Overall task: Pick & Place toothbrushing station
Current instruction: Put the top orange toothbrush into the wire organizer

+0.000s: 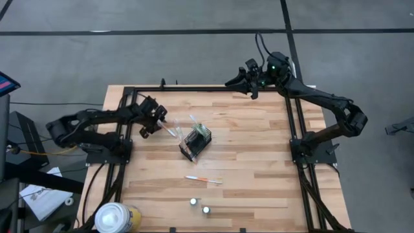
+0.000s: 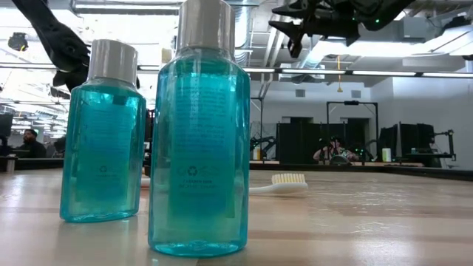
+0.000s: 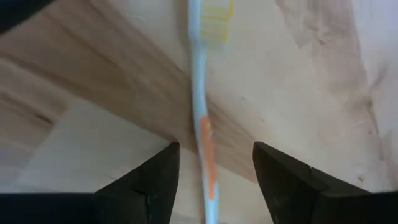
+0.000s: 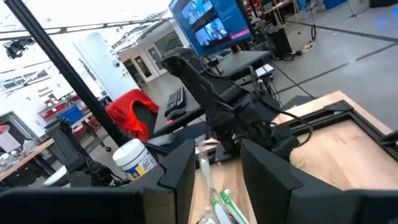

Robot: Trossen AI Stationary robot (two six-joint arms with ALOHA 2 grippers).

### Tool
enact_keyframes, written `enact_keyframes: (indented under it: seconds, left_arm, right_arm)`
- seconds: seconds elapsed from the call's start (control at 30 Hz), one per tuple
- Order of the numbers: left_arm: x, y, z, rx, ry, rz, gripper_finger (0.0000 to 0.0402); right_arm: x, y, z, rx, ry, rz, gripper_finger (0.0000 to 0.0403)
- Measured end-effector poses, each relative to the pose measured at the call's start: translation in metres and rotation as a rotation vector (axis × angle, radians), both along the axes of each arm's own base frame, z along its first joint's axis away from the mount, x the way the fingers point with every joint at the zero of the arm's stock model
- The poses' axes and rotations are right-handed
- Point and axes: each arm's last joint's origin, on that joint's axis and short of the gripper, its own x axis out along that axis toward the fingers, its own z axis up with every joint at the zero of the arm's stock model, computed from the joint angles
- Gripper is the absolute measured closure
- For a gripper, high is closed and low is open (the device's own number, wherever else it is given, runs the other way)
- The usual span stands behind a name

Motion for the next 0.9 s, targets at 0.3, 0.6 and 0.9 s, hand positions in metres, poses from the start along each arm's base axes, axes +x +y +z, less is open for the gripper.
enact_keyframes:
  seconds: [0.3, 0.6, 0.9]
  left_arm:
    - [-0.003, 0.01, -0.012, -0.094, -0.02, 0.006, 0.0245]
    - [0.001, 0.008, -0.02, -0.112, -0.012, -0.122, 0.0389]
    - [0.003, 0.011, -0.009, 0.03, -0.063, -0.127, 0.0394]
  right_arm:
    - [0.0, 0.0, 0.003, 0.005, -0.022, 0.002, 0.0282]
    - [0.0, 0.001, 0.003, 0.022, -0.018, 0.031, 0.0282]
    - [0.004, 0.009, 0.004, 0.024, -0.021, 0.1, 0.0282]
